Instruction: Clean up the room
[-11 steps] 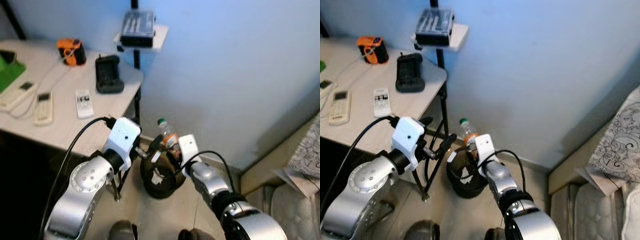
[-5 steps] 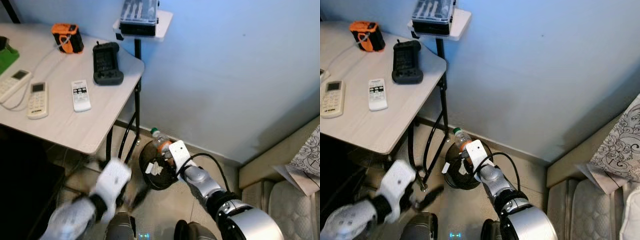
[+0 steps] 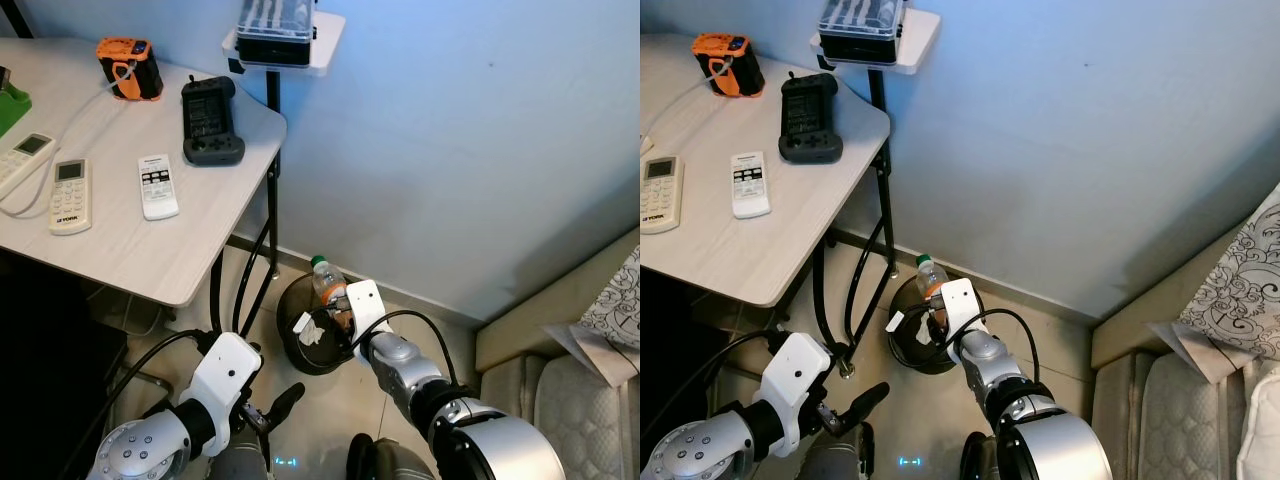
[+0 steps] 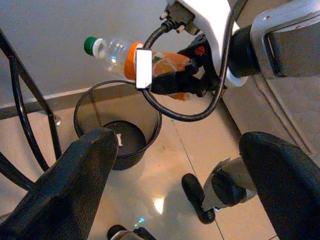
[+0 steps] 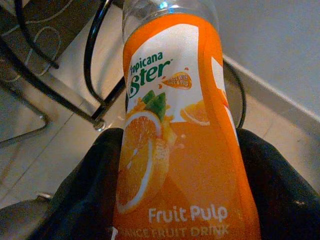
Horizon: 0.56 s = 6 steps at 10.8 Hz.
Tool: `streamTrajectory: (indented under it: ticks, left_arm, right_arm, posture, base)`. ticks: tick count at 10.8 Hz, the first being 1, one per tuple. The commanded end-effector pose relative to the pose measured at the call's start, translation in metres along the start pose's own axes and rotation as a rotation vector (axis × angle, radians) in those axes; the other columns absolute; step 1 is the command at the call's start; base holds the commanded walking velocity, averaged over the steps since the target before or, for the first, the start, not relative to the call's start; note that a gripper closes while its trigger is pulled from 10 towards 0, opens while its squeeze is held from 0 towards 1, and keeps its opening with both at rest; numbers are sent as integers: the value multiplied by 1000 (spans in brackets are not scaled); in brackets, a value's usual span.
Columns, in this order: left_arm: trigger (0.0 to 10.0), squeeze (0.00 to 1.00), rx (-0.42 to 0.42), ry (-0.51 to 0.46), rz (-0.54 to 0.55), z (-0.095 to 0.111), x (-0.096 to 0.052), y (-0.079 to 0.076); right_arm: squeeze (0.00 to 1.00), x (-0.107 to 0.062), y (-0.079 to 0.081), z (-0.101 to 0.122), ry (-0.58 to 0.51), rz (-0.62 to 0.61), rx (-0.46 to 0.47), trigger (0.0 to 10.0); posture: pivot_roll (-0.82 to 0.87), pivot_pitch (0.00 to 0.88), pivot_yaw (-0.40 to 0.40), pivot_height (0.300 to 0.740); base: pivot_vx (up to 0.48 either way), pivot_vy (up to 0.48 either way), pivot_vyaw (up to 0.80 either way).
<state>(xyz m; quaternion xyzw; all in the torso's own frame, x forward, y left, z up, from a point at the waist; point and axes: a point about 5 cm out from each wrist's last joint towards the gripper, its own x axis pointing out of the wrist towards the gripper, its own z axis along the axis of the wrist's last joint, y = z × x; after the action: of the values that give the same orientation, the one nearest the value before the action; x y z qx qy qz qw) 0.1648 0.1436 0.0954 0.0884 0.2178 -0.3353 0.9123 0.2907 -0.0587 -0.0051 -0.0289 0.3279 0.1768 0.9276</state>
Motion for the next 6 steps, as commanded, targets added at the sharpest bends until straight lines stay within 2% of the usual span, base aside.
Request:
streamTrajectory:
  ticks: [1,3,4,5,6]
  left_arm:
    - [10000,0,-5,-13,-22,3,-1,-5]
    - [10000,0,-6,-19,-16,5,-1,-4]
    - [10000,0,-1,-19,-16,5,0,-4]
    - [10000,0,1,-23,-15,6,1,-3]
    - [10000,0,3,-28,-15,7,2,-2]
  right_arm:
    - [0,0,4,-5,28,12,23,10000]
    - [0,1,10,-2,22,27,27,10000]
    - [784,1,13,0,18,38,24,10000]
    - [1000,2,16,1,13,48,17,10000]
    - [1000,2,19,3,4,57,9,10000]
  posture:
    - [412,238,-78,727]
    - [417,245,-78,727]
    - [418,247,-80,727]
    - [418,249,-82,727]
    - [418,249,-84,727]
  base:
    - [0,0,0]
    - [0,0,0]
    - [0,0,0]
    - [0,0,0]
    - [0,0,0]
